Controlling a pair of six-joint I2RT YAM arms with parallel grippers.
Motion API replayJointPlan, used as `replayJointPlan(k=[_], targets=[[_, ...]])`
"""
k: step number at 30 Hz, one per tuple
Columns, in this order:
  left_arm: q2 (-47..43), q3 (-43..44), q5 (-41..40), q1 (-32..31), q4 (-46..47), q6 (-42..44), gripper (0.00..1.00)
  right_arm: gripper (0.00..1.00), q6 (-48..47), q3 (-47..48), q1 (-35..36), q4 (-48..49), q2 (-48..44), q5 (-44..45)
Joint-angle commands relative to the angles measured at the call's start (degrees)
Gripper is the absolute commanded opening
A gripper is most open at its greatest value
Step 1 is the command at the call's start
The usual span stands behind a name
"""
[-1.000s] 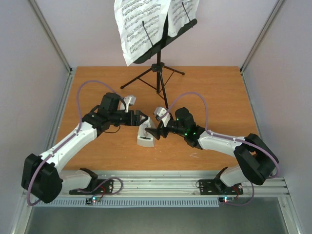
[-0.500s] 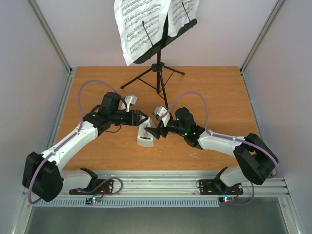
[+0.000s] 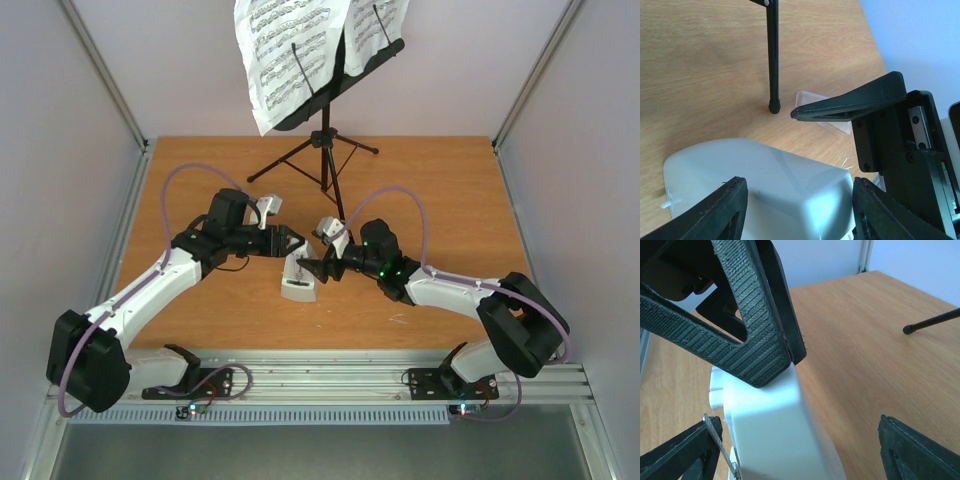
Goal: Pack up the instrument practice props
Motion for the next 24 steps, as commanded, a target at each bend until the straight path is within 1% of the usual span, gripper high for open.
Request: replayJointPlan(k=[1,4,15,24], targets=[[0.3,0.1,1.0,0.3,1.9,0.2,0.59,0.86,0.7,-0.5,-0.5,3.0,0.9,0.4],[0.4,0.0,1.0,0.3,2.0,0.2,0.56,0.86,0.7,-0.3,-0.7,3.0,1.0,0.3],[0.5,-0.1,0.9,0.3,1.2,1.0,0.56,0.83,1.8,0.0,-2.2,3.7,2.2,-1.8],[0.6,-0.1,1.3,0.3,1.0,1.3,0.55,0.83,2.3,1.2,-2.8,3.2,3.4,-3.6]])
